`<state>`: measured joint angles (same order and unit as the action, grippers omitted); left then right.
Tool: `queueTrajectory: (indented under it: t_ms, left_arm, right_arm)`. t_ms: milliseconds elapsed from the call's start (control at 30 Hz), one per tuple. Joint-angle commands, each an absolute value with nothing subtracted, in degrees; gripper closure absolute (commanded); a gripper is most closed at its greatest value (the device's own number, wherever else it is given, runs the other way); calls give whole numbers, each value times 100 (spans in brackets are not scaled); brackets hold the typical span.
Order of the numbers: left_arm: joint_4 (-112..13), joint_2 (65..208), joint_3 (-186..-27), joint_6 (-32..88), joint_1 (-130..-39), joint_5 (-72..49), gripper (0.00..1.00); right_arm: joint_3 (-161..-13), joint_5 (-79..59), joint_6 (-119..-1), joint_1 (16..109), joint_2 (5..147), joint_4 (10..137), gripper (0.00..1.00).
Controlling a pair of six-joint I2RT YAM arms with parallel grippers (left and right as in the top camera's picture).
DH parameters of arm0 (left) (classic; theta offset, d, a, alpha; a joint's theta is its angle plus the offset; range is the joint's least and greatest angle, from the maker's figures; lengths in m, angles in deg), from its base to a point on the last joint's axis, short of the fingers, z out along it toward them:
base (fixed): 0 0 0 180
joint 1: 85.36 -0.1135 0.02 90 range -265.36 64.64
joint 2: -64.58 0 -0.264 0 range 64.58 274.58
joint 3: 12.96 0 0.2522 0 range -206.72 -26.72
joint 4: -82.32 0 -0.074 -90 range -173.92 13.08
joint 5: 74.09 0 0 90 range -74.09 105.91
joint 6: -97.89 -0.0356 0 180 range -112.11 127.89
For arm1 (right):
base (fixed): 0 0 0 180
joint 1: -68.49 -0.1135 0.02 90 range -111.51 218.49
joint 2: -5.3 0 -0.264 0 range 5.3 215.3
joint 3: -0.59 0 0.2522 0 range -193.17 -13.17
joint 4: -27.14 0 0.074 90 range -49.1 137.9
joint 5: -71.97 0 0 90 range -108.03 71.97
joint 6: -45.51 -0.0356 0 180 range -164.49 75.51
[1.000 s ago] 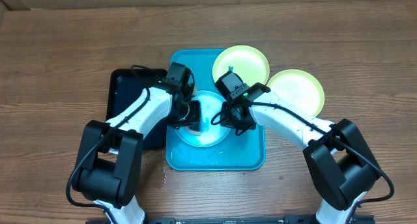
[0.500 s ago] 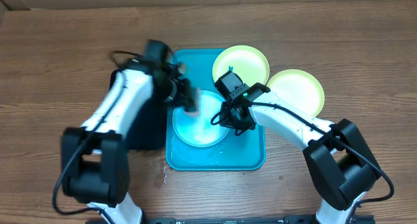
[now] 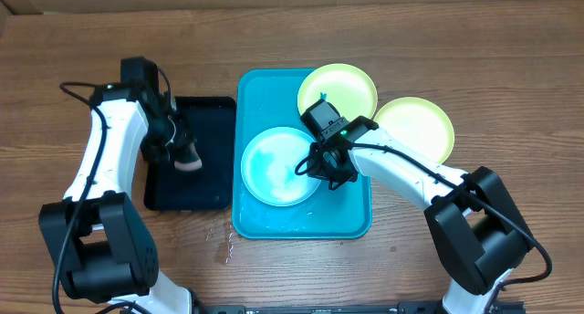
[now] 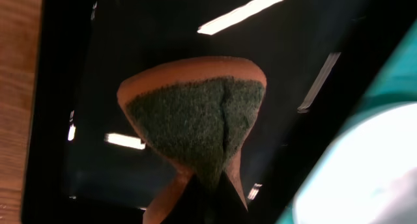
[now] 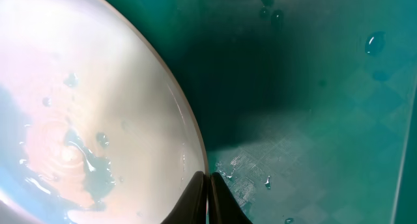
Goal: Clean dirty plates on tray and stack at the side
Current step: 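Carry the sponge left and release it in the black tray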
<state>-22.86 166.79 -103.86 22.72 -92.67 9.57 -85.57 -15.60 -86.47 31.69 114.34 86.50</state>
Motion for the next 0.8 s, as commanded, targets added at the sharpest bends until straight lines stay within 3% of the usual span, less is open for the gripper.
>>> queueTrajectory:
  t_ms: [0, 233, 267, 333, 367, 600, 767]
  left_arm:
    - [-2553, 16583, -9910, 2211, -9252, 1256, 96]
    - [-2942, 16583, -9335, 2204, -9226, 1289, 95]
    - [-2924, 16581, -9348, 2204, -9223, 1241, 90]
    - [-2826, 16581, -9457, 2200, -9228, 1007, 70]
    - [-2763, 16581, -9538, 2197, -9254, 904, 66]
    - [-1731, 16570, -10957, 2005, -9306, 637, 63]
    - [-1021, 16402, -12111, 2009, -9306, 574, 63]
  right_arm:
    - [-8542, -1520, -8625, 3143, 11473, 8618, 96]
    - [-8542, -1518, -8625, 3143, 11473, 8624, 96]
    - [-8542, -1520, -8625, 3143, 11473, 8624, 96]
    - [-8542, -1520, -8625, 3143, 11473, 8624, 95]
    - [-8542, -1518, -8625, 3143, 11473, 8624, 91]
    - [-8542, -1518, -8625, 3143, 11473, 8618, 71]
    - [-8542, -1538, -8629, 3143, 11512, 8600, 68]
